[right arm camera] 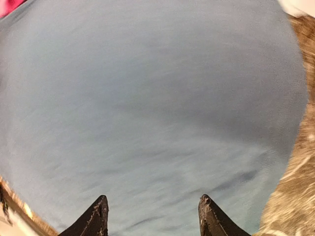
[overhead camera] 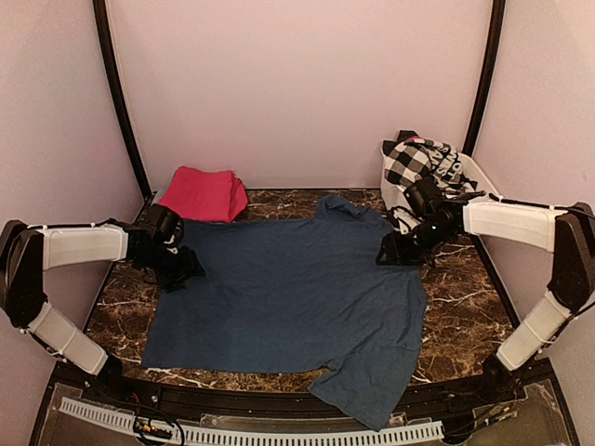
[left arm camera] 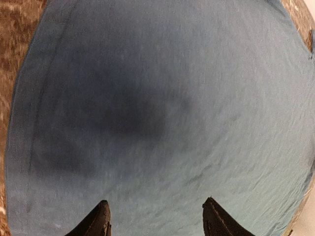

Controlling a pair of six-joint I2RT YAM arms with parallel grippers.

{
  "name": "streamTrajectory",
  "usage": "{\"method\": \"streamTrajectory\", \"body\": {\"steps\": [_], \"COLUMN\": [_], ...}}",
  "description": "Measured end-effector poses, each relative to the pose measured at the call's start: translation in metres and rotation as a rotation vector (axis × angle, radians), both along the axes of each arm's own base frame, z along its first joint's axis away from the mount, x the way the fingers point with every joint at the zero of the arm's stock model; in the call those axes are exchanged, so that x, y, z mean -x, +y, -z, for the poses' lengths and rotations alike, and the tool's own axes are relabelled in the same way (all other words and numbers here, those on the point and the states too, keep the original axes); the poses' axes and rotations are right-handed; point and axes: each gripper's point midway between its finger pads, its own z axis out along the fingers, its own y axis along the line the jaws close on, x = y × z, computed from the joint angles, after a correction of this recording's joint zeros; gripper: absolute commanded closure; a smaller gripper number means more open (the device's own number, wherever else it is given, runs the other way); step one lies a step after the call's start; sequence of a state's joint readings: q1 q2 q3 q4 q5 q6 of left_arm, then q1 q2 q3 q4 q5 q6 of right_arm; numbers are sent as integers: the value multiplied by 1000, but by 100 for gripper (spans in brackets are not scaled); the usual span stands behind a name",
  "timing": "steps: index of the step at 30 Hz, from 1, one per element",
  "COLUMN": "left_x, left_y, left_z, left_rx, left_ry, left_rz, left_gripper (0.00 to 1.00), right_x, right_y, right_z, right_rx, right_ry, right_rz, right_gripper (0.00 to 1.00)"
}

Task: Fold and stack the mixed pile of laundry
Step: Smooth out the flattened T-shirt at the center of the board.

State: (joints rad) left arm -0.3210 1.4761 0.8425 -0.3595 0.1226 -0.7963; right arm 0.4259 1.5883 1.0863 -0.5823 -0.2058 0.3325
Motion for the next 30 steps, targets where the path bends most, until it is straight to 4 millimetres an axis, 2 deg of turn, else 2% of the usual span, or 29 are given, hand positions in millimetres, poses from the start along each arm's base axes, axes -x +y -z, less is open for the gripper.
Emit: {"method": "streamTrajectory", "body": {"steps": [2,5,7,9,14,17,20,26,30], "left_x": [21,49,64,81,114,125,134,154,159], "left_y": [-6,-23,-25,-22,-8,-3,-1,6,9], "left_z": [3,-12,-20,-22,-17,-12,-4,15,18], "left_rx": [-12,12,37,46,27,16,21,21,23], "left_ry": [24,2,-14,-9,59,109,156,252,280], "left_rz": [35,97,111,113,102,87,55,-22,-71], "left_gripper": [37,39,40,41,44,46,46,47,47], "right_x": [24,70,98,124,170,188,194,214,214], "right_y": [28,57,59,50,36,31,25,0,-7], "right_z": [-19,-32,-28,-18,4,17,29,62,64], "right_rx": [-23,-65,-74,-59,14,79,112,170,181], "right_ry": [-27,-14,23,76,188,251,288,385,401], "right_rz": [-76,-165,-185,-183,-196,-192,-147,-37,24], "right_gripper": [41,42,44,44,45,45,46,45,48]}}
